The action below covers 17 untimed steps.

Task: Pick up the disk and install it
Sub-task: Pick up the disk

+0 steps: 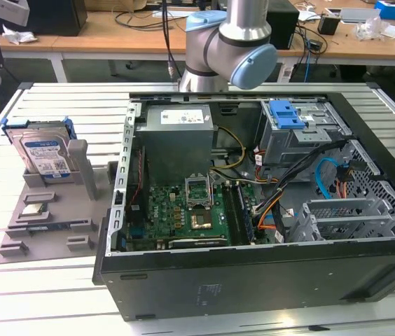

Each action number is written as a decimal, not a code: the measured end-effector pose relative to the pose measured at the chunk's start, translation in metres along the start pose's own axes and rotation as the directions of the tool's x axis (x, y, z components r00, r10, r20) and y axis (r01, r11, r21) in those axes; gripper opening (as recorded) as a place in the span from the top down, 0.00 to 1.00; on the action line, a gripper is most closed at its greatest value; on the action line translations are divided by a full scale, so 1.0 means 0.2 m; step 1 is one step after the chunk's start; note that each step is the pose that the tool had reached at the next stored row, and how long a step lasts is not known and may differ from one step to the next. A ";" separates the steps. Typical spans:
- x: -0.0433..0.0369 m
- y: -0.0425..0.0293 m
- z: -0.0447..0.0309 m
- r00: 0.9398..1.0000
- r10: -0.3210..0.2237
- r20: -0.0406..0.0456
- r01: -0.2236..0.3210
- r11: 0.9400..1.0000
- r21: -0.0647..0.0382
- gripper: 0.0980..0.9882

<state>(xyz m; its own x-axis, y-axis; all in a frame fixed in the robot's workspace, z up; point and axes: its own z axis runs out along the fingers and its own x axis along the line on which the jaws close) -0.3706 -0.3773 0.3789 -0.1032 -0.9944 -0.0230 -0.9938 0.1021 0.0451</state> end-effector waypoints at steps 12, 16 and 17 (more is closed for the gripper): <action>-0.069 -0.040 0.154 0.997 -0.081 -0.004 0.081 0.997 -0.002 0.50; -0.103 -0.048 0.219 0.994 -0.112 -0.005 0.112 0.994 -0.003 0.50; -0.114 -0.050 0.235 0.993 -0.120 -0.006 0.120 0.993 -0.003 0.50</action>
<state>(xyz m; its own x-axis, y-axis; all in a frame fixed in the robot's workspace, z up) -0.3603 -0.3544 0.3320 0.0171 -0.9996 -0.0227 -0.9988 -0.0181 0.0451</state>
